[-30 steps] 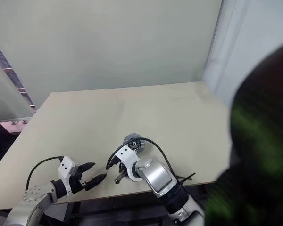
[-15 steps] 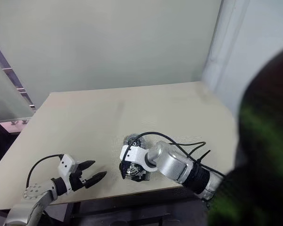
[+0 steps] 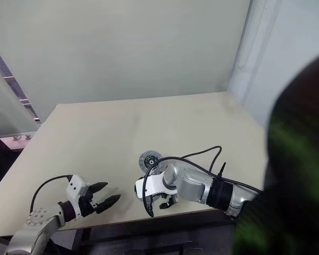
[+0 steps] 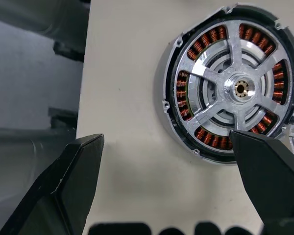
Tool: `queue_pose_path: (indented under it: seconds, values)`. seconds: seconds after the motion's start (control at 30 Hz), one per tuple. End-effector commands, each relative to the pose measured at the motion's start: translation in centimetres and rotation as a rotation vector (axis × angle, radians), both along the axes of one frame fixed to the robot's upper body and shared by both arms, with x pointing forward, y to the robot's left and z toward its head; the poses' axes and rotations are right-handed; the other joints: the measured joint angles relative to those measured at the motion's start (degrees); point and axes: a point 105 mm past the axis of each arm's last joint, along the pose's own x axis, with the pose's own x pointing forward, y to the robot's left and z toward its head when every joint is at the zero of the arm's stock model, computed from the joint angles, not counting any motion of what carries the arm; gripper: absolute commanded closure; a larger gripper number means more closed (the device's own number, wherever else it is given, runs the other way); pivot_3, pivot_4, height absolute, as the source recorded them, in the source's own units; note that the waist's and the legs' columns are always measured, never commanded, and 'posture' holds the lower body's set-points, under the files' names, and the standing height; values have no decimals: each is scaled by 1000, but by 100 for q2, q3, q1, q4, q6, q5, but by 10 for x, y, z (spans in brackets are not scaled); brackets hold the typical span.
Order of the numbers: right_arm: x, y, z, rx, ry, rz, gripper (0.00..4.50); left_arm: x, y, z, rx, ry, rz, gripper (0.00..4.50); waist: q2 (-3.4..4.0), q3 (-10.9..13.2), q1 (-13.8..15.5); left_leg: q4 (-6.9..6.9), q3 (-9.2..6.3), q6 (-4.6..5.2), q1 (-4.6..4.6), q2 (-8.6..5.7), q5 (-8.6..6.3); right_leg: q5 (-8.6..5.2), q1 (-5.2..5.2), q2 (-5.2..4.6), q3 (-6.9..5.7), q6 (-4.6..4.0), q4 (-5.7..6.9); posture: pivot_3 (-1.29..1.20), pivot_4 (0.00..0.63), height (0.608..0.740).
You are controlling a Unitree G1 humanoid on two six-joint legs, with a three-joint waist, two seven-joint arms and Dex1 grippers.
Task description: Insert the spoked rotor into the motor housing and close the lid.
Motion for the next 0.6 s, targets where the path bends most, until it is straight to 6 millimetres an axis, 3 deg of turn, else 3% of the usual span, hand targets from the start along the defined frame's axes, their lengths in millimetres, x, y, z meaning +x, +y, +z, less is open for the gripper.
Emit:
queue_pose_path:
  seconds: [0.03, 0.23, 0.3, 0.6]
  values:
    - [6, 4, 4, 9, -41, 20, 35, 3, -3, 12, 11, -52, -23, 0, 0, 0, 0, 1, 0, 0, 0, 0, 0, 0, 0, 0, 0, 0, 1, 0, 0, 740]
    - [9, 5, -1, 4, -48, 9, 35, 3, -3, 13, 15, -50, -25, 0, 0, 0, 1, 2, 0, 0, 0, 0, 0, 0, 0, 0, 0, 0, 2, 0, 0, 740]
    - [9, 5, -2, 6, -49, 3, 396, 3, -3, 13, 16, -50, -25, 0, 0, 0, 0, 1, 0, 0, 0, 0, 0, 0, 0, 0, 0, 0, 2, 0, 0, 740]
    - [8, 6, -6, 10, -46, -23, 3432, 2, -4, 14, 15, -54, -25, 0, -1, -1, 1, 3, 0, 0, 4, 0, 0, 1, 3, 1, 0, 0, 3, 0, 0, 740]
